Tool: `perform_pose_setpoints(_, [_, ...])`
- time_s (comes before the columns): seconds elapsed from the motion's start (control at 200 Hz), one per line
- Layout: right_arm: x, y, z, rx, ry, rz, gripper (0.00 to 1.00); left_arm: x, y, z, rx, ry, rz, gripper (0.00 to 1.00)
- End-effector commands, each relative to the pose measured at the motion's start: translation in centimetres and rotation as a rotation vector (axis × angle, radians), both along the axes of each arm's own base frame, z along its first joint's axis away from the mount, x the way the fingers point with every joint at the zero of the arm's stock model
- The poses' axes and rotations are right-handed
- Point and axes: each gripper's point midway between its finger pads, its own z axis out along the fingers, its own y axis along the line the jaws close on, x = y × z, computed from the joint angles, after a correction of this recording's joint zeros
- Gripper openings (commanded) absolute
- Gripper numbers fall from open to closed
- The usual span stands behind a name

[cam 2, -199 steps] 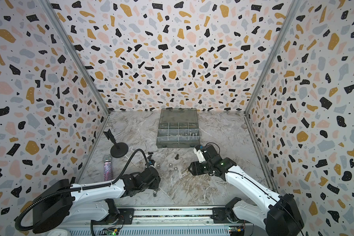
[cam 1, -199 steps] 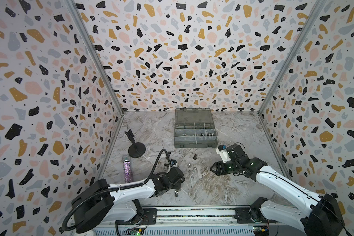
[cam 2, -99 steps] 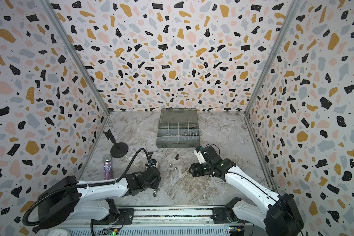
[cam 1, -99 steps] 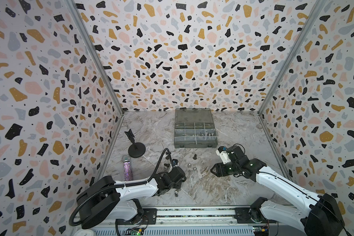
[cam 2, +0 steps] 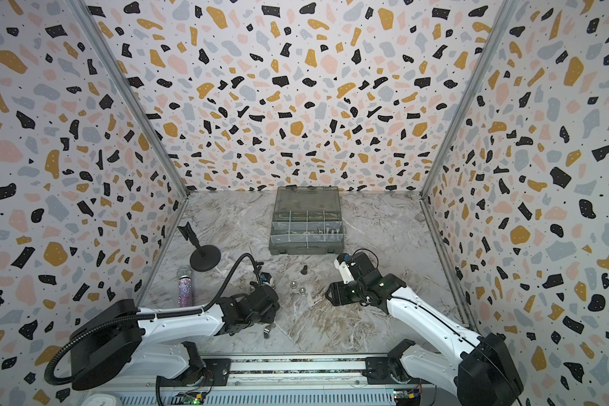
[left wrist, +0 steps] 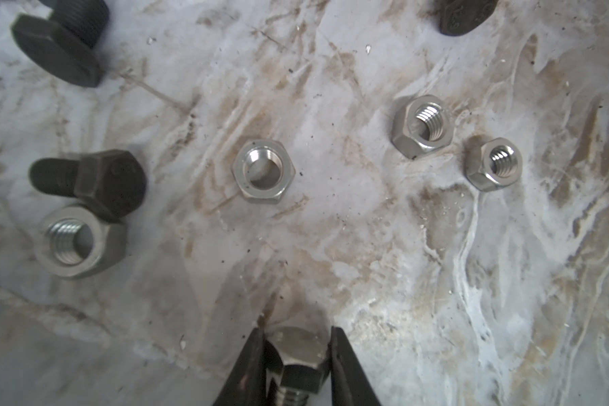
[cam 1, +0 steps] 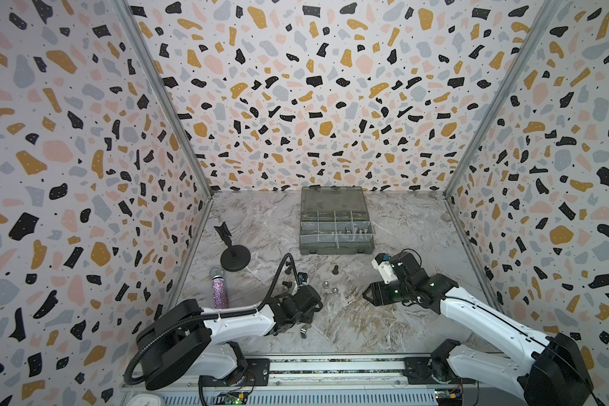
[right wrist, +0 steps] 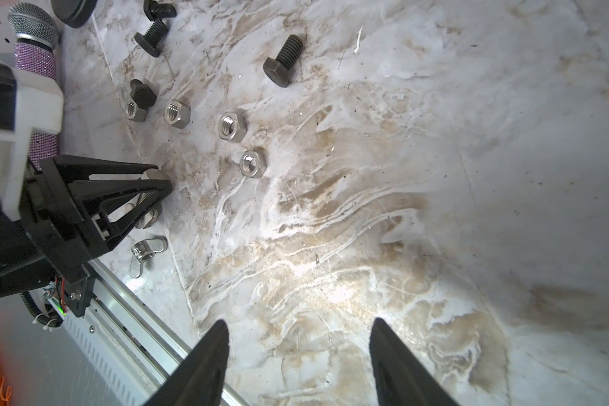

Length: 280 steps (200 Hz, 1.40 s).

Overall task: Sort the screws and nuts into containers
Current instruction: Pick up the screw from the bottom-center of the table, then place the screw into the container.

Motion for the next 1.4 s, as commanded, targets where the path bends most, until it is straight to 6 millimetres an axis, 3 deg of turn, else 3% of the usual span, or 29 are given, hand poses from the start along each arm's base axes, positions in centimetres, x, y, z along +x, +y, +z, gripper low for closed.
perform_pose_setpoints(0.0, [0.1,-0.4,0.6,0.0,-0.023,-0.012,0.65,0.8,0.0,0.6,0.047,-0.027,0.009,0.19])
perform_pose_setpoints(0.205, [0.4,-0.7,0.9,0.005,-0.029,-0.021,0.65,2.3,-1.0,1.4,0.102,-0.055,-0.005,0.17])
perform_pose_setpoints(0.486, [1.3,-1.2,2.0,0.017,-0.047,-0.041,0.65,4.7,-2.7,4.5,0.088,-0.103,-0.012,0.17])
perform_pose_setpoints(0.766, [3.6,-2.1,4.2,0.034,-0.083,-0.083,0.65,10.4,-5.1,9.7,0.031,-0.152,-0.009,0.18])
perform_pose_setpoints(1.036, [6.5,-2.7,6.5,0.05,-0.116,-0.125,0.65,17.0,-11.0,13.7,-0.052,-0.178,-0.083,0.17])
perform_pose_setpoints(1.397, [8.1,-3.2,5.9,0.061,-0.09,-0.147,0.65,25.1,-19.6,14.9,-0.217,-0.189,-0.152,0.16])
